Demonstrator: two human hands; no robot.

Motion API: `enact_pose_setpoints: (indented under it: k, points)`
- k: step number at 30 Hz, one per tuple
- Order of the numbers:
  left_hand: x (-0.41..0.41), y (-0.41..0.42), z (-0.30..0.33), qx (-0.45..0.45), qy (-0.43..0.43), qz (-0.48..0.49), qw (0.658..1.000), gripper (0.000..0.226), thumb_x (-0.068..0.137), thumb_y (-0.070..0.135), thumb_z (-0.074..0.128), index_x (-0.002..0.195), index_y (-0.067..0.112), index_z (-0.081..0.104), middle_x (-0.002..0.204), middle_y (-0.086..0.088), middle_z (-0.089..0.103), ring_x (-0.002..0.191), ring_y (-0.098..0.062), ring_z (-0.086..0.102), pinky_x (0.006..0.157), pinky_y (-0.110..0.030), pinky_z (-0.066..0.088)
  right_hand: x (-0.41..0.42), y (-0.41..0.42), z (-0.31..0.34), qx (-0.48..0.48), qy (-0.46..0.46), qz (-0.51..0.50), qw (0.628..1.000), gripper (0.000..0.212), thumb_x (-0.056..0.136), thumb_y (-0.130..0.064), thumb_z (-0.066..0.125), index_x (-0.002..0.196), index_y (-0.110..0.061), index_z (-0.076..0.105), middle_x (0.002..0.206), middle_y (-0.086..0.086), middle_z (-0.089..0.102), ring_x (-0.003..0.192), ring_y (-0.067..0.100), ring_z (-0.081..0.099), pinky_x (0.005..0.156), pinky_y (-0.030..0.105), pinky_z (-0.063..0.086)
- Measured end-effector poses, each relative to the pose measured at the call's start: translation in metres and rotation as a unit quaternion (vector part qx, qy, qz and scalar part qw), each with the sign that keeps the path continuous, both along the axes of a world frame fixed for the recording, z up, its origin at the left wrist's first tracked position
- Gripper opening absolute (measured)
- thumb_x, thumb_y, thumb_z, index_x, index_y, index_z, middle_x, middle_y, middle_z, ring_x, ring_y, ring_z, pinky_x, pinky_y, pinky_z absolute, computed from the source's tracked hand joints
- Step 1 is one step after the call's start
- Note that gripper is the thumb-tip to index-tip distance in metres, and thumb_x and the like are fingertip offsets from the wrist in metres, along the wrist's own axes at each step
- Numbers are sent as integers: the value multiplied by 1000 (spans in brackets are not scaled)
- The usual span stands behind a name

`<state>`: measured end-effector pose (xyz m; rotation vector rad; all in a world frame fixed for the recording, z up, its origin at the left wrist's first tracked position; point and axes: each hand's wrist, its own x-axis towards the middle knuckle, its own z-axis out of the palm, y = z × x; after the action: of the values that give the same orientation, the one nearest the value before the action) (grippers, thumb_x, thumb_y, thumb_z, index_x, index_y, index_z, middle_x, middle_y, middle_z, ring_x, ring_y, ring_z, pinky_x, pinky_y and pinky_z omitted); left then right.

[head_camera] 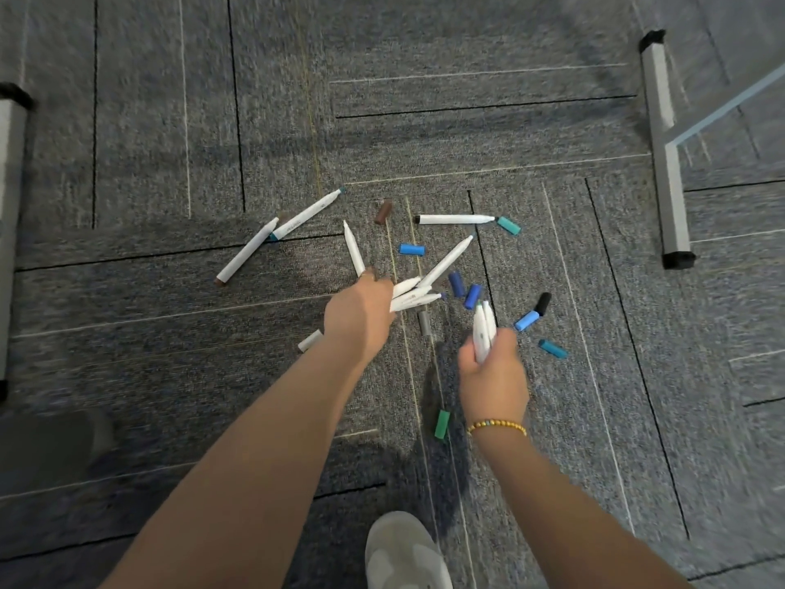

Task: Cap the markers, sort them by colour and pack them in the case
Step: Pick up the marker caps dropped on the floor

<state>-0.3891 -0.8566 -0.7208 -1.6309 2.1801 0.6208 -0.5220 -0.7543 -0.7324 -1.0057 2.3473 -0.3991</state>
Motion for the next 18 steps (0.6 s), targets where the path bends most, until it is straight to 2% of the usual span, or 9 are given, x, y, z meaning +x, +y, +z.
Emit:
enact_pose_setpoints:
  k: [2, 5, 10, 12, 14, 16, 18]
  points:
    - [1, 1, -4, 10, -25, -6, 1000, 27, 95, 22, 54, 118, 8, 50, 121, -9, 50, 83, -24, 64, 63, -33, 52, -3, -15, 2, 2, -6, -22, 1000, 22, 96, -34, 47, 94, -13, 38, 70, 5, 53, 60, 23, 54, 53, 34, 49]
    - [1, 4, -8, 27, -34, -6, 999, 25, 94, 15, 53, 117, 8, 52, 111, -8, 51, 81, -24, 61, 60, -32, 45, -12, -36, 6, -15, -19, -50, 998, 23, 97, -33, 45, 94, -11, 39, 64, 0, 47, 57, 22, 49, 50, 30, 38]
    - [15, 3, -2, 66, 108, 45, 991, 29, 93, 29, 52, 110, 6, 54, 85, -3, 49, 63, -14, 46, 56, -27, 46, -23, -63, 8, -56, -49, -36, 997, 21, 98, -28, 44, 98, -7, 44, 71, 3, 49, 66, 26, 51, 59, 31, 38]
    - [26, -2, 1, 134, 192, 156, 960, 34, 93, 24, 53, 120, 3, 52, 75, -2, 53, 53, -11, 43, 43, -20, 44, -21, -76, 9, -34, -85, -16, 996, 20, 97, -23, 48, 103, -5, 47, 74, 2, 48, 69, 23, 51, 64, 36, 47]
    - [36, -13, 3, 170, 270, 304, 898, 36, 94, 19, 53, 126, 2, 50, 73, -2, 54, 50, -8, 44, 37, -15, 39, -15, -92, 6, 8, -132, -19, 991, 18, 95, -23, 53, 98, -6, 46, 73, 0, 46, 69, 20, 52, 73, 44, 55]
    - [41, -24, 3, 146, 319, 393, 850, 26, 93, 16, 54, 117, 5, 52, 75, -3, 60, 52, -8, 49, 42, -15, 44, -7, -106, 1, 42, -158, -45, 986, 25, 92, -27, 58, 97, -4, 48, 74, 3, 49, 74, 26, 57, 78, 49, 55]
    - [40, -32, -3, 112, 326, 436, 832, 19, 94, 14, 52, 112, 8, 50, 82, -4, 65, 56, -10, 55, 56, -23, 53, -1, -116, -3, 54, -175, -81, 980, 34, 90, -29, 61, 105, 1, 54, 81, 10, 58, 79, 32, 62, 79, 50, 55]
